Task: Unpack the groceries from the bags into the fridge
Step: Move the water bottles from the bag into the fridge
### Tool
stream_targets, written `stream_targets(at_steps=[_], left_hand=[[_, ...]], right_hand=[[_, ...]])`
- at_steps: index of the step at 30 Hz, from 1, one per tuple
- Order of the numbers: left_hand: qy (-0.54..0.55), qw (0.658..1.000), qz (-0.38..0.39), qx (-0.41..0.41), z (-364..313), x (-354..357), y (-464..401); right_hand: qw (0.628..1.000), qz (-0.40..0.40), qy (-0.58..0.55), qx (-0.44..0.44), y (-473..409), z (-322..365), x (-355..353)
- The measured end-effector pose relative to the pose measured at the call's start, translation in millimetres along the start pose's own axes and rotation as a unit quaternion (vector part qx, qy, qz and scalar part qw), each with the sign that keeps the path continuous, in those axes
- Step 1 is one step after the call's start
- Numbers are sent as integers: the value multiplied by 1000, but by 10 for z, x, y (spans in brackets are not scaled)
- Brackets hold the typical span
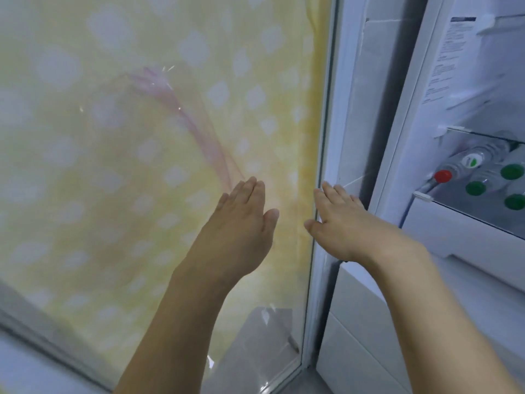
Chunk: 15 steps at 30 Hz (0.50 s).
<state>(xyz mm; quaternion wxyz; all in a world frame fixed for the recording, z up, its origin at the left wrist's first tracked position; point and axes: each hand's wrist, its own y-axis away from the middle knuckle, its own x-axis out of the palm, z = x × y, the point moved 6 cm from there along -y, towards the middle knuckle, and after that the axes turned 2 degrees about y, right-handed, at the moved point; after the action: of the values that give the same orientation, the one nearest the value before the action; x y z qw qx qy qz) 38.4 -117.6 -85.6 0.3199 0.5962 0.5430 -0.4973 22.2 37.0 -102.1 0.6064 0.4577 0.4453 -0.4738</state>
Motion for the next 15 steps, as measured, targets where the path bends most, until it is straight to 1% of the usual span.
stream_targets(at_steps=[6,15], left_hand=[[-24,998,-11,-58,292,-247,409],[-48,985,-31,-161,684,-558,1041]], right_hand=[[998,12,4,-69,22,483,52],[985,-2,24,-170,189,1255,144]])
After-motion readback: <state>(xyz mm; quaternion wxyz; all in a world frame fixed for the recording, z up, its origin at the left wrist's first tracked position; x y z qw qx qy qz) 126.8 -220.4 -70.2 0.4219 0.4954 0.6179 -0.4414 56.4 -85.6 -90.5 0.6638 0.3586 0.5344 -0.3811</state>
